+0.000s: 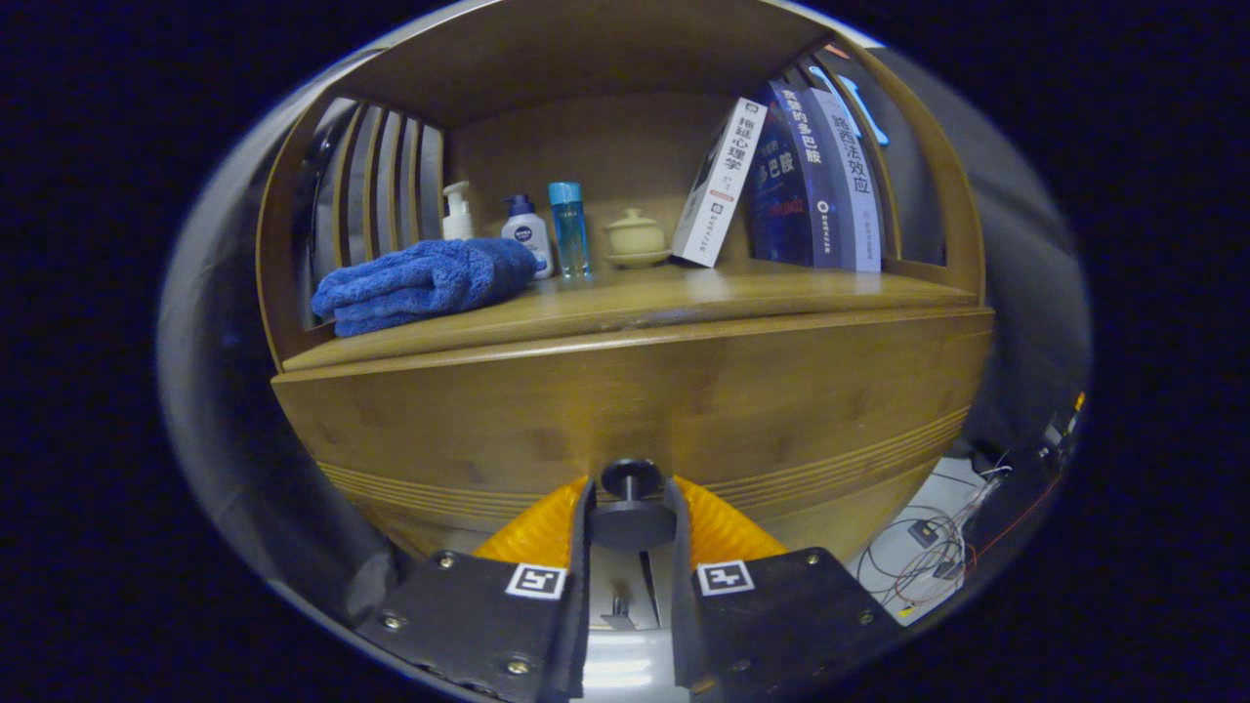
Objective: Pull open the drawer, take out the items inside it, and place them on the countertop above the cabinet.
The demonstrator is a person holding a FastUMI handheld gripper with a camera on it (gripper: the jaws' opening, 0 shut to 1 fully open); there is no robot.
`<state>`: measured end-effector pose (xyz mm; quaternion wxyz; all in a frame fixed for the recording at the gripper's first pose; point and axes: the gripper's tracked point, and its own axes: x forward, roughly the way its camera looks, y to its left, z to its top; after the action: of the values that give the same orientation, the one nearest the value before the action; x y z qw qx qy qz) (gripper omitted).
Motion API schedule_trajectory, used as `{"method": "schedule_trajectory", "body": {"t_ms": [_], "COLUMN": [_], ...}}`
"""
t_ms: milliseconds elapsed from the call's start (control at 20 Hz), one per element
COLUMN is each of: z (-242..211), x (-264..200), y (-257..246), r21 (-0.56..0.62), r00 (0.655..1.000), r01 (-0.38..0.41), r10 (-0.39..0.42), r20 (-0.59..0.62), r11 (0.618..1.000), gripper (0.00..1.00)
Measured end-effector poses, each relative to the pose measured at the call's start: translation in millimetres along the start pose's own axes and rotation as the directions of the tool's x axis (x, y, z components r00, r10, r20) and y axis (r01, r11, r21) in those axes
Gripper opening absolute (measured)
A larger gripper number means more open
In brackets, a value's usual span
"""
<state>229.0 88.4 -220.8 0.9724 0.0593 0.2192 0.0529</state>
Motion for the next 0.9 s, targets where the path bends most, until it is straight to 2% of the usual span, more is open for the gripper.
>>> {"method": "schedule_trajectory", "body": {"t_ms": [300, 900], "z": [-14, -54], "x": [-46, -135], "y": [-1, -6], "r21": [0.025, -0.072], "r00": [0.999, 0.992], "r01": [0.029, 0.122], "r10": [-0.029, -0.123], "r20": [0.035, -0.011], "r11": [0.999, 0.990], "gripper": [0.35, 0.35]}}
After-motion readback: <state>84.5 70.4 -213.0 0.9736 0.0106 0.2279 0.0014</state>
